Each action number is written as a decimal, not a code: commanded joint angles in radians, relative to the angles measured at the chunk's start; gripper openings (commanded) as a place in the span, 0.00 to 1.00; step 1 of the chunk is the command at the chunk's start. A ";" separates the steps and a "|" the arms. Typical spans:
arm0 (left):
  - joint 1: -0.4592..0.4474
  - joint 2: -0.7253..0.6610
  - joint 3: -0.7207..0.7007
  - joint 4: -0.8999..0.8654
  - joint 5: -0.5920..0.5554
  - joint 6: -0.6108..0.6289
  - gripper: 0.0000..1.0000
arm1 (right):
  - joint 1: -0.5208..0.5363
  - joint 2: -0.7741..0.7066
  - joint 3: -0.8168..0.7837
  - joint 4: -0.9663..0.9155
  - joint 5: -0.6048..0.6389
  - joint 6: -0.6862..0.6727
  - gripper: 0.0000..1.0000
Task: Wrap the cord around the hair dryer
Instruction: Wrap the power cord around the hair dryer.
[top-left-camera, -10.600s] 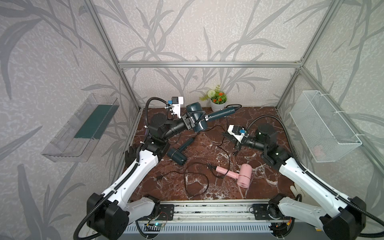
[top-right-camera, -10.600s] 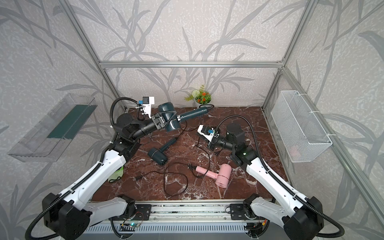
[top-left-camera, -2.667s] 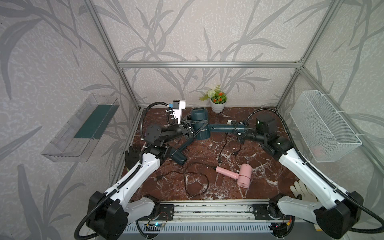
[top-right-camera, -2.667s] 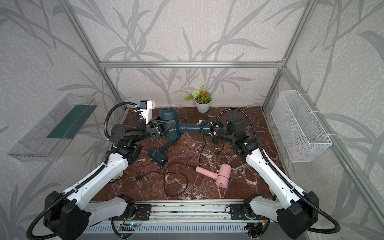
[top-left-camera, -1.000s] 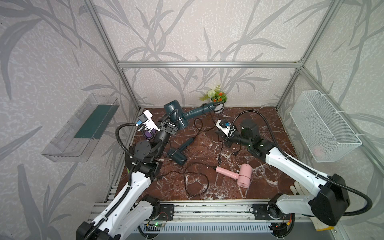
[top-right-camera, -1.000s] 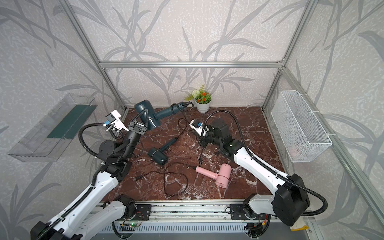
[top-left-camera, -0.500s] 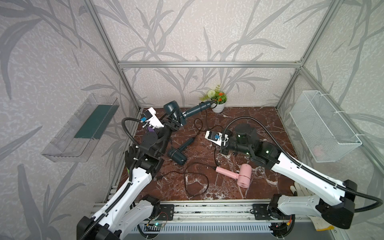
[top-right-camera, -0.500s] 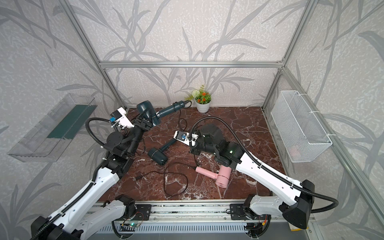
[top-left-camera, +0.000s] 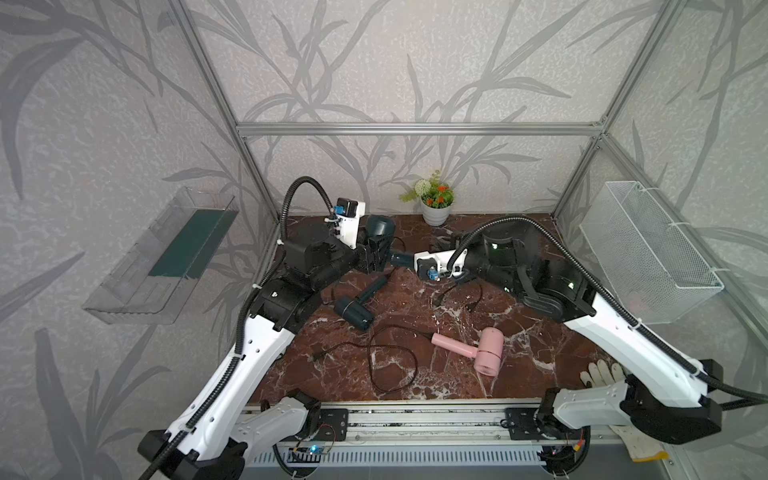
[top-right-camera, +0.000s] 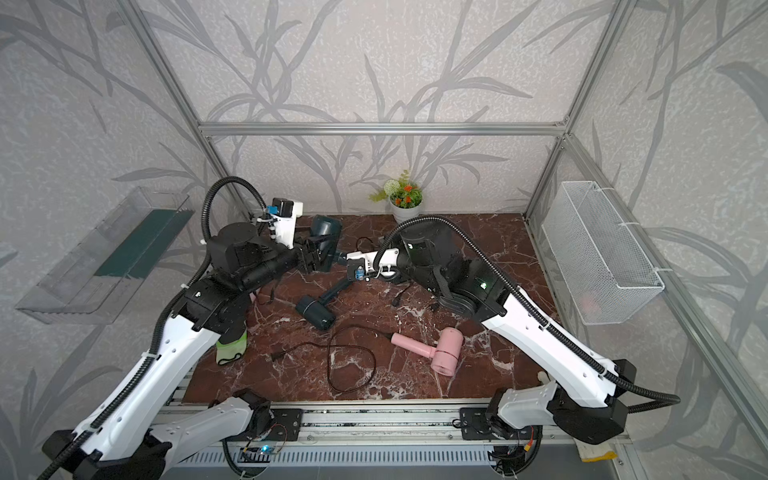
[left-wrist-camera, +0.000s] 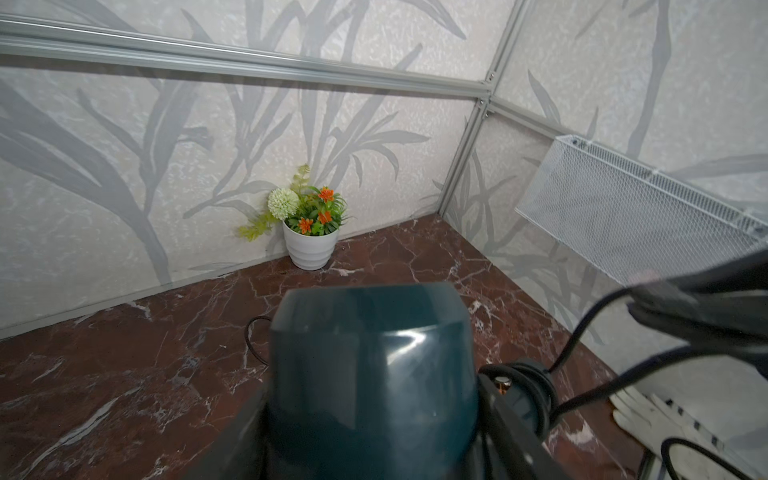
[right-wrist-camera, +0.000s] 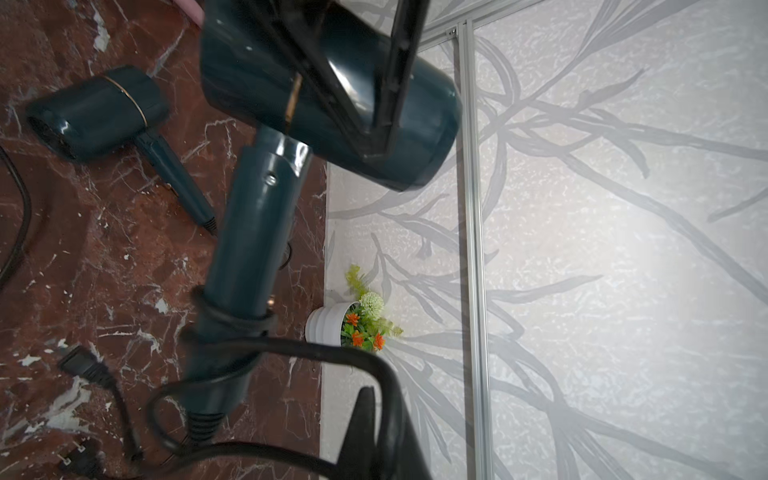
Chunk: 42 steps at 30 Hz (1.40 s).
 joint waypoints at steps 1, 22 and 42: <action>-0.003 -0.041 0.051 -0.192 0.123 0.154 0.00 | -0.025 -0.006 0.045 -0.034 0.033 -0.222 0.00; 0.077 -0.098 -0.194 0.684 0.449 -0.425 0.00 | -0.431 -0.082 -0.297 0.272 -0.773 0.342 0.00; 0.077 -0.041 -0.197 0.905 0.469 -0.556 0.00 | -0.558 -0.072 -0.707 0.877 -1.103 0.829 0.38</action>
